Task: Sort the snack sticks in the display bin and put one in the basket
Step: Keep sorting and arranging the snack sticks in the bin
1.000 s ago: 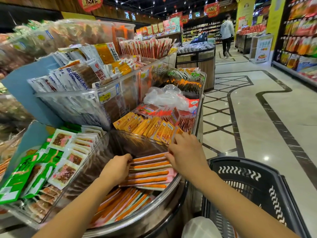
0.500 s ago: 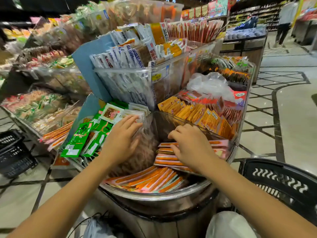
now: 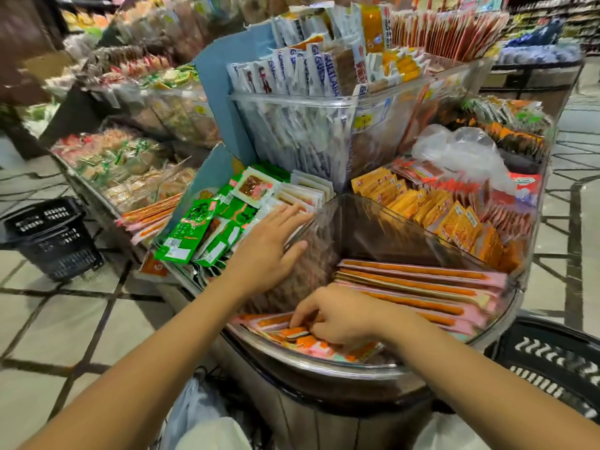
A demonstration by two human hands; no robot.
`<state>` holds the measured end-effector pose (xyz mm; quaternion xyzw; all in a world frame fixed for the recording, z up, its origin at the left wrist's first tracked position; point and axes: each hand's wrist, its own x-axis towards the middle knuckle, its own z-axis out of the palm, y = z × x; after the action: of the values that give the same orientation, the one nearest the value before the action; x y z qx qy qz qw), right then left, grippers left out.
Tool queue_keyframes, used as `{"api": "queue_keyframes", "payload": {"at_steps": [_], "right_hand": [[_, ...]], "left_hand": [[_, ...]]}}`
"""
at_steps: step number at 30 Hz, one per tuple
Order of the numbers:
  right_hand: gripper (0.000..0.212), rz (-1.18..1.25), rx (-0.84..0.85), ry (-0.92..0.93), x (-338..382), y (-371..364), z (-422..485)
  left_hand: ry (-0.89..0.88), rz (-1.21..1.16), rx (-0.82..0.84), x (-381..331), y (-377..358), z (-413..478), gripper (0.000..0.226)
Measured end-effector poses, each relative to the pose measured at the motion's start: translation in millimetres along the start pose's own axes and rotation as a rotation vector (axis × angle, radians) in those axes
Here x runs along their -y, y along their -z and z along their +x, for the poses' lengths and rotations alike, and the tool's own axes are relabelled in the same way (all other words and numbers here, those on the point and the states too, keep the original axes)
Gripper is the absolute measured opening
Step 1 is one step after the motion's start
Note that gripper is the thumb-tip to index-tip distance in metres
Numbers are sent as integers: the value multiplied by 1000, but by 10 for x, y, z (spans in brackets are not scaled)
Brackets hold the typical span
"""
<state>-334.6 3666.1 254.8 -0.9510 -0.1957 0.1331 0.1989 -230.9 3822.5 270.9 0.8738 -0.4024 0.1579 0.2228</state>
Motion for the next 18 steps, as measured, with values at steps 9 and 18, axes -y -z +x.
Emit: {"api": "queue_keyframes", "payload": {"at_steps": [9,18], "right_hand": [[36,-16,-35,43,-31,17,4],[21,325,-306,52,-39,89,-90]], "left_hand": [[5,-33,-14,39,-27,8,51],[11,-41,13,55,-18,16,51]]}}
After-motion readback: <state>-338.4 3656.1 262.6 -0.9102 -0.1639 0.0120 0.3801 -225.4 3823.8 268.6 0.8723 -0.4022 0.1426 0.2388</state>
